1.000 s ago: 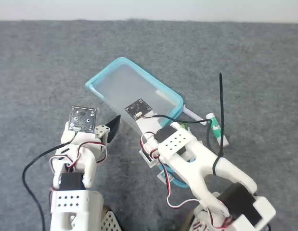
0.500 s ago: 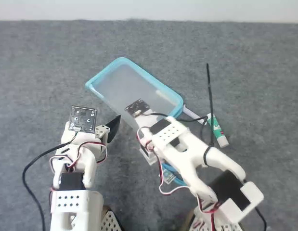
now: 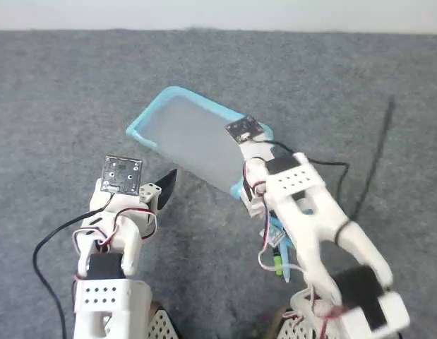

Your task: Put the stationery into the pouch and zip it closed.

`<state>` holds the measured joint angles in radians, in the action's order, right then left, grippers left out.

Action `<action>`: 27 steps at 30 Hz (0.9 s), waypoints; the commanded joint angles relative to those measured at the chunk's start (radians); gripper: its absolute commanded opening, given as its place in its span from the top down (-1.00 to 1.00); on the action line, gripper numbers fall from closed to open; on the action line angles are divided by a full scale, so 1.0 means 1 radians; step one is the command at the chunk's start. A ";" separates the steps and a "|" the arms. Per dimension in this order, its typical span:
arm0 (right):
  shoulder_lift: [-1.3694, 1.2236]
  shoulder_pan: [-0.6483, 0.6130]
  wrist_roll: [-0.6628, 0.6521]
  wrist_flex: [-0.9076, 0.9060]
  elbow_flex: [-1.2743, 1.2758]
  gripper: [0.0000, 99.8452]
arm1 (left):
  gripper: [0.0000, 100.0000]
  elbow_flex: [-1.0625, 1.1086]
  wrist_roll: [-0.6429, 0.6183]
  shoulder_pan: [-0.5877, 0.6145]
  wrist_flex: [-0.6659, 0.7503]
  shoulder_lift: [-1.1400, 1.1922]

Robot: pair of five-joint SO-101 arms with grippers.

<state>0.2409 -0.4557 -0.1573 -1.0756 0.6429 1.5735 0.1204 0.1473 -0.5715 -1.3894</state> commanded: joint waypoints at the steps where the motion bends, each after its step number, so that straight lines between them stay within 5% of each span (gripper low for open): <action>1: 0.205 -0.036 -0.074 -0.016 -0.020 0.99 | 0.33 -0.030 0.014 -0.009 -0.008 0.005; 12: 0.219 -0.117 -0.103 0.008 -0.097 0.99 | 0.21 -0.171 0.051 -0.170 -0.270 0.003; 27: 0.297 -0.245 -0.098 -0.122 -0.135 0.99 | 0.20 -0.151 0.094 -0.247 -0.226 0.005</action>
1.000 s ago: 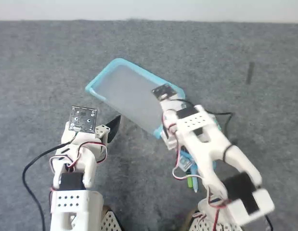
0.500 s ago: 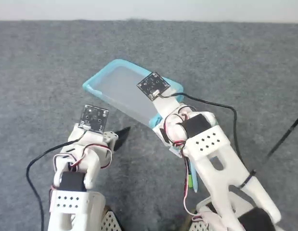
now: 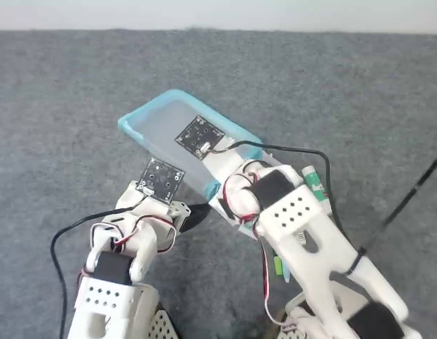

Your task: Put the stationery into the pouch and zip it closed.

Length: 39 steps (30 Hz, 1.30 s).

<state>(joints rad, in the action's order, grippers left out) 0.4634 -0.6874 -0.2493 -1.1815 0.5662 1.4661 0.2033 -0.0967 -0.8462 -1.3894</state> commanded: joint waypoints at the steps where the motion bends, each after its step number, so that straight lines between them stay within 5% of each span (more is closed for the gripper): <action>1: 0.077 -0.013 -0.006 -0.019 -0.055 0.99 | 0.21 -0.030 0.011 -0.003 0.068 0.005; 11: 0.163 -0.042 -0.014 -0.051 -0.029 0.99 | 0.27 0.035 0.020 0.008 0.181 0.011; 18: 0.166 0.021 -0.049 -0.058 0.032 0.99 | 0.28 0.041 0.009 0.146 0.235 0.011; 39: 0.156 0.077 -0.127 0.030 0.253 0.99 | 0.29 0.041 -0.058 0.272 0.256 0.011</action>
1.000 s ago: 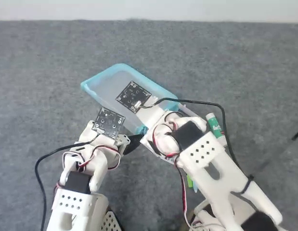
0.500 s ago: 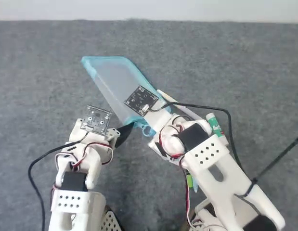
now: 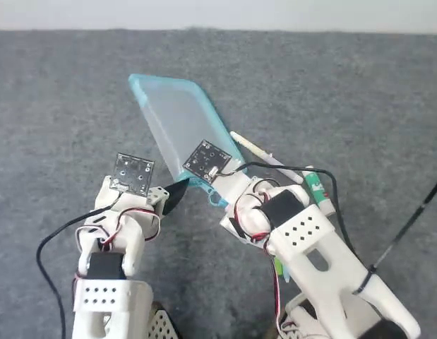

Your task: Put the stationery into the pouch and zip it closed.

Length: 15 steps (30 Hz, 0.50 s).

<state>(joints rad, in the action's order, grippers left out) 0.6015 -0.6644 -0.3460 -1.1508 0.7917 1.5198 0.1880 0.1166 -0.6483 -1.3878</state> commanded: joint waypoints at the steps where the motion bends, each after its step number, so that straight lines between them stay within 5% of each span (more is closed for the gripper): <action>1: 0.018 0.073 -0.035 0.008 0.032 0.99 | 0.29 -0.013 -0.043 0.058 0.058 0.009; 8: 0.022 0.143 -0.035 0.013 0.035 0.99 | 0.29 -0.013 -0.044 0.058 0.057 0.011; 15: 0.091 0.028 0.037 -0.024 -0.005 0.99 | 0.29 0.016 -0.041 -0.002 0.060 0.005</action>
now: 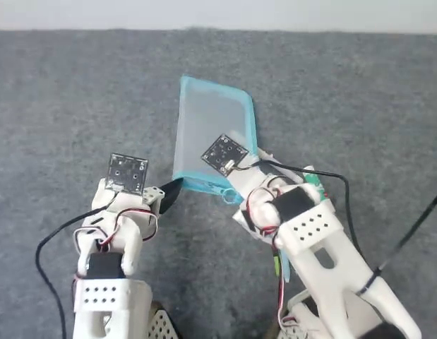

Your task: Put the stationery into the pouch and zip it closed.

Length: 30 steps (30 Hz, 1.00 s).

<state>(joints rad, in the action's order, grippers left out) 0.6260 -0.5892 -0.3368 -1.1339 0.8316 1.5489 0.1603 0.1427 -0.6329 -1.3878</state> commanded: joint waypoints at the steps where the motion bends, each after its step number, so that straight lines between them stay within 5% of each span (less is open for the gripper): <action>1: 0.085 -0.067 0.031 -0.056 -0.057 0.99 | 0.29 -0.007 -0.012 -0.044 0.044 0.005; 11: 0.289 -0.231 -0.018 -0.148 -0.071 0.99 | 0.29 0.002 -0.017 -0.091 0.044 0.003; 19: 0.318 -0.239 -0.023 -0.122 -0.014 0.99 | 0.29 -0.007 -0.078 -0.133 0.044 0.003; 30: 0.404 -0.323 -0.026 -0.119 0.018 0.99 | 0.35 0.076 -0.087 -0.201 0.216 0.003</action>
<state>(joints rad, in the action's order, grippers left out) 0.9759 -0.8684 -0.3399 -1.2735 0.8485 1.6149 0.0867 -0.0230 -0.5102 -1.3894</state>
